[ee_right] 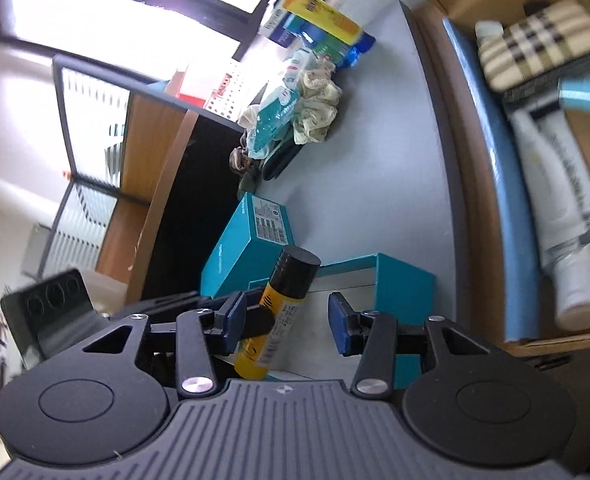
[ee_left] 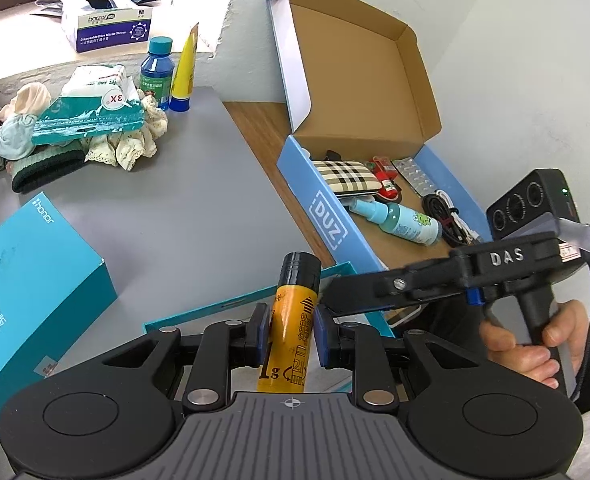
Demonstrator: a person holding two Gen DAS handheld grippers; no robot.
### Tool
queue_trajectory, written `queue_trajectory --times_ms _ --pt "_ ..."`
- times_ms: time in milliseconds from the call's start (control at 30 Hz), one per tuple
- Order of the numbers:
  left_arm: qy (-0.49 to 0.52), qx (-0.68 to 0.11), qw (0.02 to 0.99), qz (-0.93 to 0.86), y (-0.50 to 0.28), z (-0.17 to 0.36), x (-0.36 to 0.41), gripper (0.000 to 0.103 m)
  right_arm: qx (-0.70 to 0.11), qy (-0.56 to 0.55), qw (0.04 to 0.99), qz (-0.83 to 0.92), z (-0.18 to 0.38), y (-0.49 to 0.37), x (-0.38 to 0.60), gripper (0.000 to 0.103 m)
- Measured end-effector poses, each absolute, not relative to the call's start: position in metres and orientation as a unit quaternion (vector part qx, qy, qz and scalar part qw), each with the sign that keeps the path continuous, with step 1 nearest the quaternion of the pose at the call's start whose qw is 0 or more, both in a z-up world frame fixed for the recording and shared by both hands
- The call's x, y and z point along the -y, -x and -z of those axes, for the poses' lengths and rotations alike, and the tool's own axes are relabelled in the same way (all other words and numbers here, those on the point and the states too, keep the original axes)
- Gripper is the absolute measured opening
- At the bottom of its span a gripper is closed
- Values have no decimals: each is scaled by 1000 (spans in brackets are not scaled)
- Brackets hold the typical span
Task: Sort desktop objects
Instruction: 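Bring the right gripper to the glue stick held by the left gripper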
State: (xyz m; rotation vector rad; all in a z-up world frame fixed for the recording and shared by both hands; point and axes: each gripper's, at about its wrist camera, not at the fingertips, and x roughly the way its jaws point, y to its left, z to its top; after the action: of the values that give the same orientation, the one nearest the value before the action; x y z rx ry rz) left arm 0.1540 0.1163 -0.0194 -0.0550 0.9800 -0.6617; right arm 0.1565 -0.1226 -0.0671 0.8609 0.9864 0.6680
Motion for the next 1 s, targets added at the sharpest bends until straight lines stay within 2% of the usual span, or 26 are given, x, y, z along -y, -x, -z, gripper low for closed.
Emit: queue_trajectory --times_ms 233,367,1000 --pt "39 -464 824 322 -153 18 -117 26 -449 -403 739 -300 70 -162 115 49" --pt "38 -460 825 325 -149 16 -114 26 -450 -409 736 -297 71 -162 115 32" --pt "25 -420 838 347 -143 -1 -70 26 -393 -403 779 -275 54 -146 156 28"
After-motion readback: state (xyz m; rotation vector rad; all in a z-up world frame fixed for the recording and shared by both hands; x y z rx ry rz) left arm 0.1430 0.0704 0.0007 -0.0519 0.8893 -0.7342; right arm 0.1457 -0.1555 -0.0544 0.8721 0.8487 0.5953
